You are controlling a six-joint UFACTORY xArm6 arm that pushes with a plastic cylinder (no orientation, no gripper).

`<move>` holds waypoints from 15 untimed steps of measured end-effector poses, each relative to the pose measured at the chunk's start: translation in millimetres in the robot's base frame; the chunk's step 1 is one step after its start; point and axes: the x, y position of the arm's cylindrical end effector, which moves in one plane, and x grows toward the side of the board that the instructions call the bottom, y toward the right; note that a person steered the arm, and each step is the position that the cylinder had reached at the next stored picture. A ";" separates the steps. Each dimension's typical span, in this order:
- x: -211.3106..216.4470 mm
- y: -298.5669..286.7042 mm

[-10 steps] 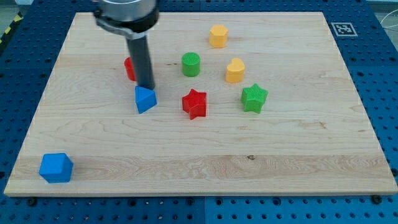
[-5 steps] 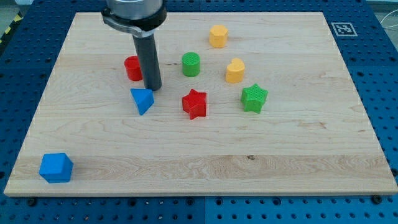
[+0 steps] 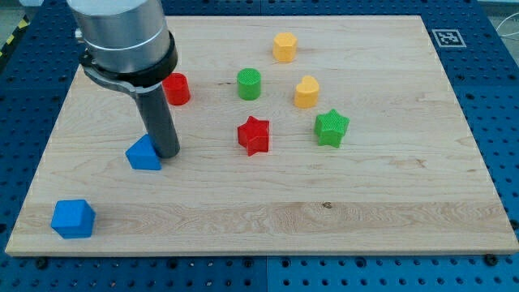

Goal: Push the blue triangle towards the blue cube

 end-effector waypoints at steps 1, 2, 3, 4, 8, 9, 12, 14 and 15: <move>0.0 -11.4; -0.3 -21.1; -2.2 -32.0; -2.2 -43.4; 10.8 -48.1; -10.9 -49.1; 0.5 -81.4; 28.3 -81.3; 29.7 -81.3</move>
